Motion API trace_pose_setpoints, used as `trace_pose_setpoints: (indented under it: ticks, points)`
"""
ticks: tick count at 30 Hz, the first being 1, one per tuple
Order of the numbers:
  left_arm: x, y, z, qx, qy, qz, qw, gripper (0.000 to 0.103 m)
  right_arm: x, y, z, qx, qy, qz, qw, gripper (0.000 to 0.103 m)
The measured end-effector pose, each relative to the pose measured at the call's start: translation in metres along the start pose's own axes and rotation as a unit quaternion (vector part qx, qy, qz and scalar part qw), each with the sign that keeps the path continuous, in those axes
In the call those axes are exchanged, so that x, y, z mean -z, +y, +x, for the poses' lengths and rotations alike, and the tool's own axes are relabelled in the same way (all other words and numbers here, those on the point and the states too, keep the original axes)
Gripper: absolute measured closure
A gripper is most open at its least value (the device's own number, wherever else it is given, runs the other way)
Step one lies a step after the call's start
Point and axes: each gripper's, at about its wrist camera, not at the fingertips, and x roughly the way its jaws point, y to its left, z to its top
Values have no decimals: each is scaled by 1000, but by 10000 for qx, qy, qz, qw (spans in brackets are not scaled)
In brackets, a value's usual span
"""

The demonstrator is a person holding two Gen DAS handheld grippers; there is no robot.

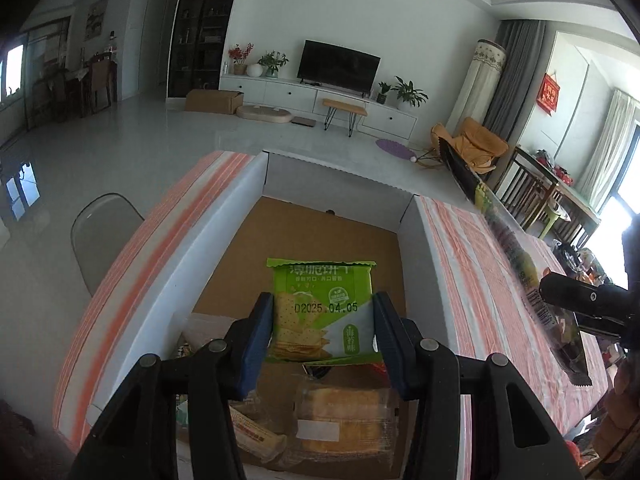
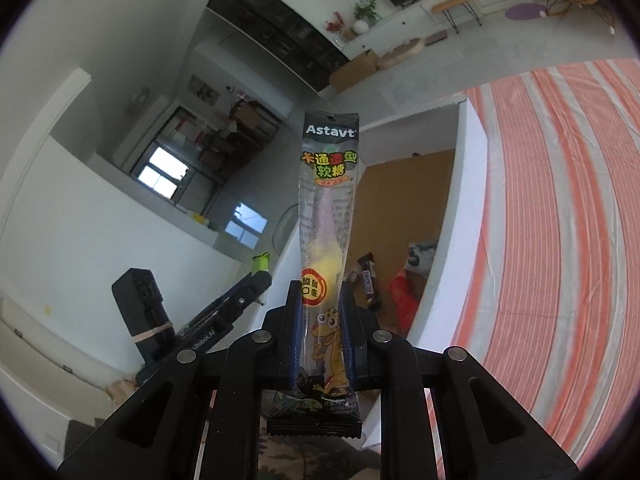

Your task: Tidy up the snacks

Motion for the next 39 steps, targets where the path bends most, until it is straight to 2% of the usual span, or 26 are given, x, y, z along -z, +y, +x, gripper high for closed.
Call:
trace_pose_setpoints:
  ticks: [1,2,3,5,7,9,12,17,19,22,29,34,39]
  points:
    - [4,5,4,-133,12,-41,9999,50,1,5,16,66,-1,-85,9999,72]
    - [8,10,7,-203,34,-75,9998,43,1,6,31,57,51,-104,9999,54]
    - [12,13,9,-250,58,-90,9996,32,2,4,43,13,122,-74,9999,41]
    - [20,15,8,-389,44,-29,9992,16,8,-3,52,5,151,29,9999,40]
    - [29,12,1,-628,-21,163,9979,10,14,-8,49,163,88,-96,9998,40]
    - [35,4,-1,-872,-20,380,9955,5,18,-6,41,571,-12,-449,9974,39]
    - [42,-11,-6,-1032,-82,558,9931,5,23,0,24,1136,-249,-972,9885,30]
    - [42,-15,-14,-1315,-310,-165,9907,0,28,19,1,1890,-627,-1576,9672,20]
    - [40,-10,-13,-1300,-226,-408,9904,0,29,27,1,2114,-657,-1707,9601,19]
    - [40,-9,-11,-1394,-79,-444,9892,0,31,36,5,2204,-521,-1755,9581,19]
    - [38,-11,-24,-2053,-145,97,9785,0,41,47,26,2322,-171,-1943,9529,19]
    - [39,-6,-26,-2210,-41,249,9750,0,47,53,37,2292,5,-2018,9522,19]
    - [40,-1,-28,-2201,-34,228,9752,0,52,56,43,2278,103,-2067,9514,19]
